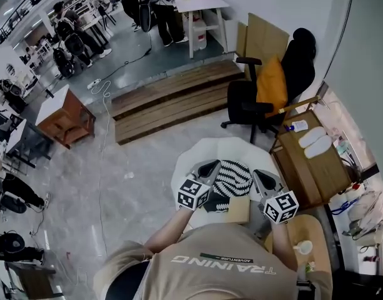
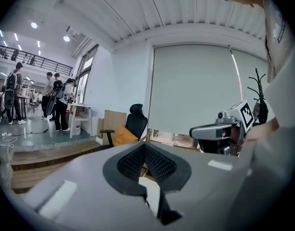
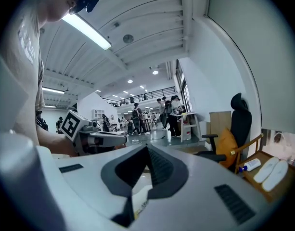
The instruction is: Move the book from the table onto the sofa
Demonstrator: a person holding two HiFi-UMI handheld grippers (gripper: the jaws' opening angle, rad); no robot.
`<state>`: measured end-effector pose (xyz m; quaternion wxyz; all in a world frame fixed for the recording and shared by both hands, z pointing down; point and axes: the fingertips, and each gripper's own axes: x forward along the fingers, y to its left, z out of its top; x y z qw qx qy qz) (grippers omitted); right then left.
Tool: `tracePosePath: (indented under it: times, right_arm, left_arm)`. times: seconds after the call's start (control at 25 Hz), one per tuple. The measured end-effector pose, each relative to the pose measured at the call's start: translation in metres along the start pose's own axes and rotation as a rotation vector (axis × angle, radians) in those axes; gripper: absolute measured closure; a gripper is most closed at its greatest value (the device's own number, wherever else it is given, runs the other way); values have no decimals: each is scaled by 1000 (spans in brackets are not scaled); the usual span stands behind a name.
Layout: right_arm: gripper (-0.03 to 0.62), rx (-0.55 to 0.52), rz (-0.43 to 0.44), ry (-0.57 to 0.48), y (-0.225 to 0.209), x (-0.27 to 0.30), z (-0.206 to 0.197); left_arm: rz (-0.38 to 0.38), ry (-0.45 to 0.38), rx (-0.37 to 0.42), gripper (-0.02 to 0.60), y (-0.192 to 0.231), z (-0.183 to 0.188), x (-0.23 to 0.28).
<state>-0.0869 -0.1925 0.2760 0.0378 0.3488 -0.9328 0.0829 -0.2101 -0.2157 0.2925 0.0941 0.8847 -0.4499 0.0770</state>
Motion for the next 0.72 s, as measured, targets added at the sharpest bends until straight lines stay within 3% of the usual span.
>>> tracePosePath:
  times: [0.72]
  right_arm:
    - [589, -21, 31, 33, 16, -4, -11]
  left_arm:
    - [-2, -1, 11, 589, -4, -5, -16]
